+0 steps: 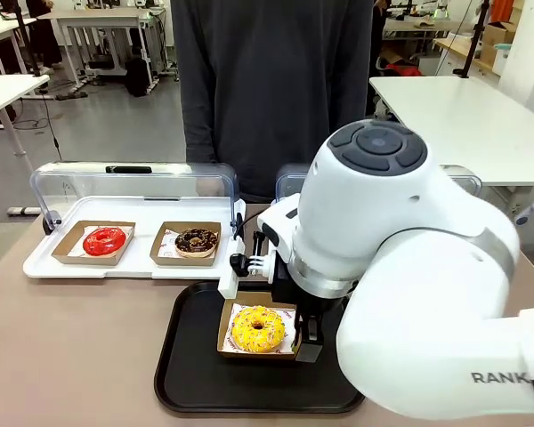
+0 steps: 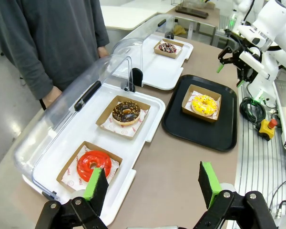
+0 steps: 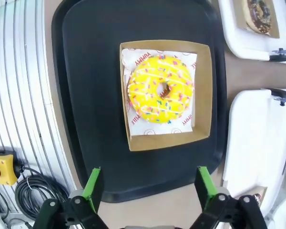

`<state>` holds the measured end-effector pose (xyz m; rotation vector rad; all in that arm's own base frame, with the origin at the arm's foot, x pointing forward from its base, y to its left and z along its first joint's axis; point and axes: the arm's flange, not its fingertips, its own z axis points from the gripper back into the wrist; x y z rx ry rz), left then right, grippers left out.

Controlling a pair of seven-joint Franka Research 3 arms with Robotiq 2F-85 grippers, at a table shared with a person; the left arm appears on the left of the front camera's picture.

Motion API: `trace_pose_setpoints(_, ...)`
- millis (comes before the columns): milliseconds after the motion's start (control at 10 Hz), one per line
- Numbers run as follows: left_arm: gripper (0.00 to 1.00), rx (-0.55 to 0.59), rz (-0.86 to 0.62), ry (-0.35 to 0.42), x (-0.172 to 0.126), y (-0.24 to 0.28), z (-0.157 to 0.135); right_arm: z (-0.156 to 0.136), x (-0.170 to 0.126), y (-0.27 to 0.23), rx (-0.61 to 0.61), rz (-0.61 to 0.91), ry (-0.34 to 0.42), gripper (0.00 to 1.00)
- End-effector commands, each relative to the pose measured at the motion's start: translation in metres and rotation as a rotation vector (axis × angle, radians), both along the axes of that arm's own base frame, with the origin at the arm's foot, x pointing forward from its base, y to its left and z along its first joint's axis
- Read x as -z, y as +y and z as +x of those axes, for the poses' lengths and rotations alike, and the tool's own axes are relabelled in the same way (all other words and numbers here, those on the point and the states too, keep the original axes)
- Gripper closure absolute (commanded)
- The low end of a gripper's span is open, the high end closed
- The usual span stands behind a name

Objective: Move the third donut from the left to the tray.
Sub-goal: Pick up the Paper togo box containing the Donut indicated by the person and place it on the Handle tray.

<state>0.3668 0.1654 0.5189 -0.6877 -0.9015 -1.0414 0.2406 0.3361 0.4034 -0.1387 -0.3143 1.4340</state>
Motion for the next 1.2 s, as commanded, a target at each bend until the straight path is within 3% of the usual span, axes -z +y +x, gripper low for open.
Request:
trace_pose_setpoints(0, 0.0, 0.012, -0.005, -0.011, -0.0005, -0.0009, -0.001, -0.0001, -0.0085, 0.0017, -0.04, 0.01, 0.037, 0.0)
trace_pose_setpoints(100, 0.0, 0.012, -0.005, -0.011, -0.0005, -0.0009, -0.001, 0.0, 0.0, 0.0, 0.0, 0.0, 0.0, 0.0)
trace_pose_setpoints(1100, 0.0, 0.012, -0.005, -0.011, -0.0005, -0.0009, -0.001, 0.0, 0.0, 0.0, 0.0, 0.0, 0.0, 0.0)
